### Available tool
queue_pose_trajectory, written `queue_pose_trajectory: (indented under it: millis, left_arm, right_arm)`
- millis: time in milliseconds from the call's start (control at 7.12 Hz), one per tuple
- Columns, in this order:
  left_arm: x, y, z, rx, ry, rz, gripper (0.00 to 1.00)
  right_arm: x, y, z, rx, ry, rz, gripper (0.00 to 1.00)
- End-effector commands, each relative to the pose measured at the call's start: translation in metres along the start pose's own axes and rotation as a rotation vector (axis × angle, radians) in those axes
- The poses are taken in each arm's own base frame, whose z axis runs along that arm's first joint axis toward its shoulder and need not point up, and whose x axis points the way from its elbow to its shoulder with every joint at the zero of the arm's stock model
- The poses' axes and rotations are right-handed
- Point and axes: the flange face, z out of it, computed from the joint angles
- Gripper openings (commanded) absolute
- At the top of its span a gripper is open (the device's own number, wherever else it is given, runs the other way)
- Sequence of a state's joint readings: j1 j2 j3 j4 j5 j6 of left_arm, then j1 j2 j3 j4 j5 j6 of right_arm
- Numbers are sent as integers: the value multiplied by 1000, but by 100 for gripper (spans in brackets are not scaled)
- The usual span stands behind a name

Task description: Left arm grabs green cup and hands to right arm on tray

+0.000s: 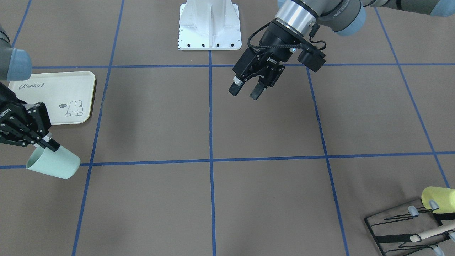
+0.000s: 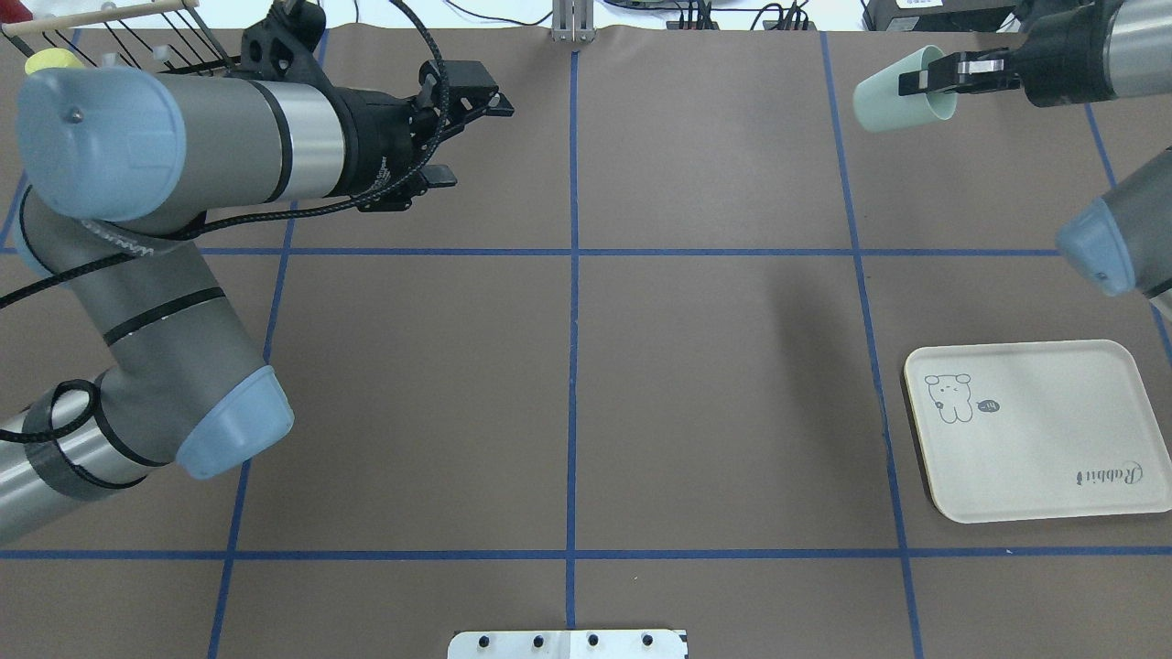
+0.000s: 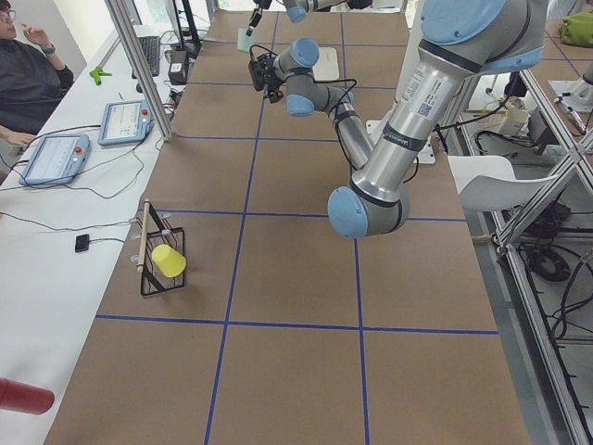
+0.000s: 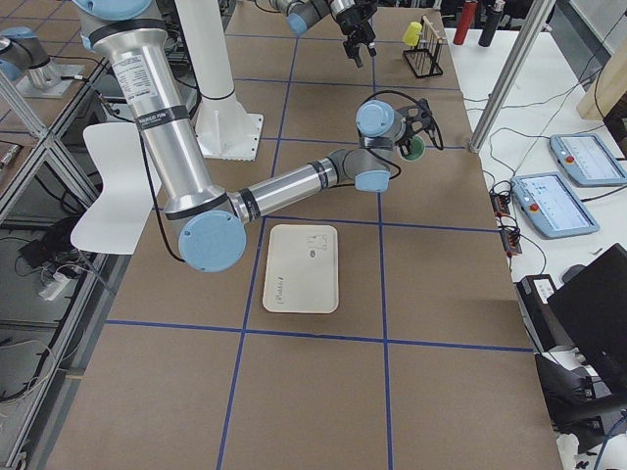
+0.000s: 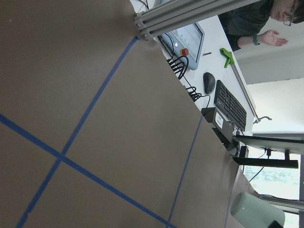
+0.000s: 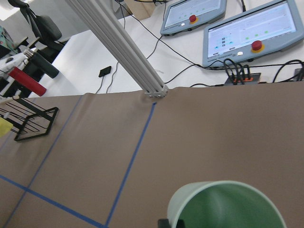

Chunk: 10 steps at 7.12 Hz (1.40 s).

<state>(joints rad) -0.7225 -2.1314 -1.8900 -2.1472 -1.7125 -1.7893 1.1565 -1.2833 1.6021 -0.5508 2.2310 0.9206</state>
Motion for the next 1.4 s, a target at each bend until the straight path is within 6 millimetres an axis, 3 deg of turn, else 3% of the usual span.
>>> queue_pose_trajectory:
  millis: [0,140,421,702,982,1263]
  left_arm:
    - [2,-32,-11,63,-41,93,100]
    - [-6,-43,-12,83,-83,119,100]
    - [-21,-59,-23,106,-157,221,100]
    - [-61,-86,-29,131,-239,276,100]
    - [-98,-108,-50,142,-303,378,100]
    - [-111,-115,-57,145,-328,412,100]
  right_arm:
    - [45,20,-14,-85,126,-129,0]
    - [52,35,-24,-148,172,-171,0]
    - [46,73,-52,-333,270,-243,0]
    - [81,132,-72,-451,323,-219,0]
    - [81,170,-76,-518,317,-236,0]
    - [83,208,-75,-593,312,-231,0]
